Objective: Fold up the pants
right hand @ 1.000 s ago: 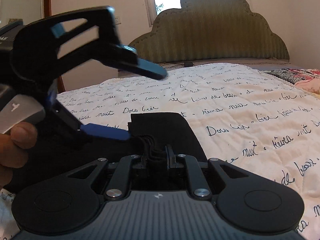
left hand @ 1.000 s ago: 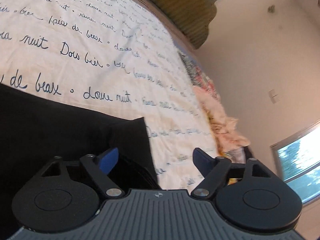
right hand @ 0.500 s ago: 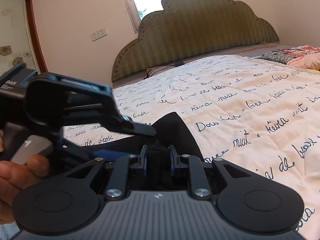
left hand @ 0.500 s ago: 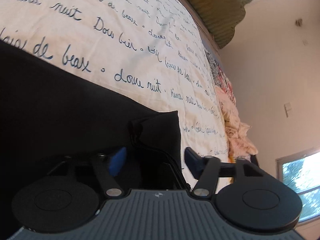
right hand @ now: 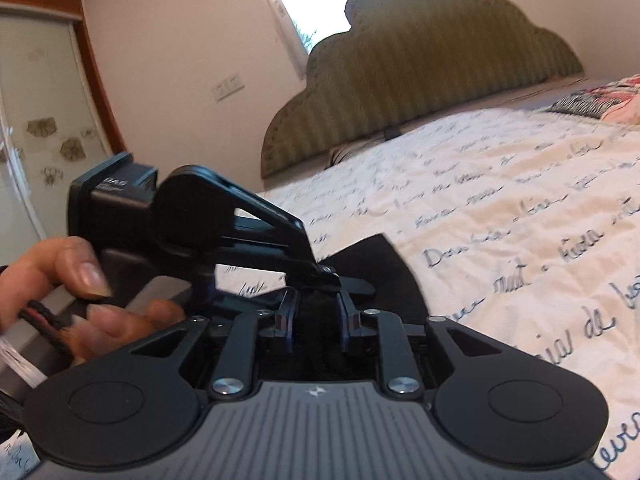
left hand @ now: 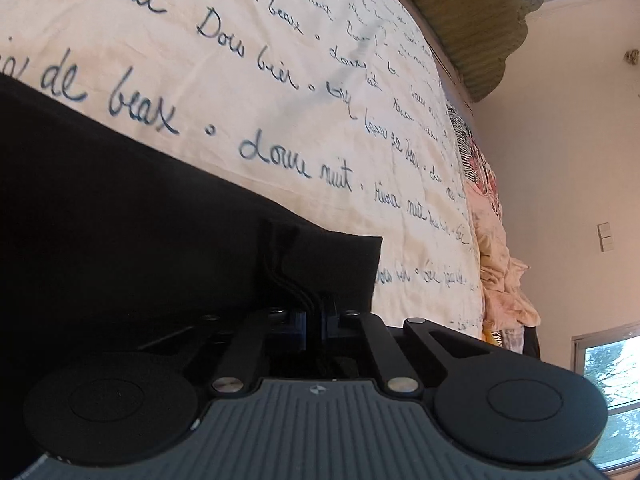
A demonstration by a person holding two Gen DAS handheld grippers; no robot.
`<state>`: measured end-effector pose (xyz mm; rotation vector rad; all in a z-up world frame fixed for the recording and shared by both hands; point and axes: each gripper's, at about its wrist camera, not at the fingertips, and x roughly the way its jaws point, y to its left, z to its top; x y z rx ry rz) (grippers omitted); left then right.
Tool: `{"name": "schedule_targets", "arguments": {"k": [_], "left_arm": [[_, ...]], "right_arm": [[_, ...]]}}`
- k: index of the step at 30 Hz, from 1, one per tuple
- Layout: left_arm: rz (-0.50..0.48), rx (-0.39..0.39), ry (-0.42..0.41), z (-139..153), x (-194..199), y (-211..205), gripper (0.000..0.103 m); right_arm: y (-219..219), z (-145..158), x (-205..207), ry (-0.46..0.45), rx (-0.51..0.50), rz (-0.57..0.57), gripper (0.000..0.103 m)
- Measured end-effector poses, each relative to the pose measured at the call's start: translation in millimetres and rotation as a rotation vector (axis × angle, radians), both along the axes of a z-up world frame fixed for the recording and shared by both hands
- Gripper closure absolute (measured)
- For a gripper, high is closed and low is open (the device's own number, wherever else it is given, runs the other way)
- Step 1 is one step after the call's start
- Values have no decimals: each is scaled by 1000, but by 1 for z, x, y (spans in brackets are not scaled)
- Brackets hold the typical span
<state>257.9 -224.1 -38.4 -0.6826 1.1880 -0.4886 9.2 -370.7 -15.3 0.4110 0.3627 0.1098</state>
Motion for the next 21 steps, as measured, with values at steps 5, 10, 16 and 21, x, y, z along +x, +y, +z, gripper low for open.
{"name": "schedule_targets", "arguments": {"k": [5,10,16,21], "left_arm": [[-42,54,-72,15,-4,26,96],[-78,119,-225,42,-30,95,96],[52,203,-286,47,-45,207,96],[165,135,-248,18,-55,258,90]], "right_arm": [[-42,-11,-16,-74,257,-77,80],[-87,-41,-27,-65,569,-212,59],[-80,-37,-11,-9,492,-201,49],[-72,-33,1,40,463,-190,48]]}}
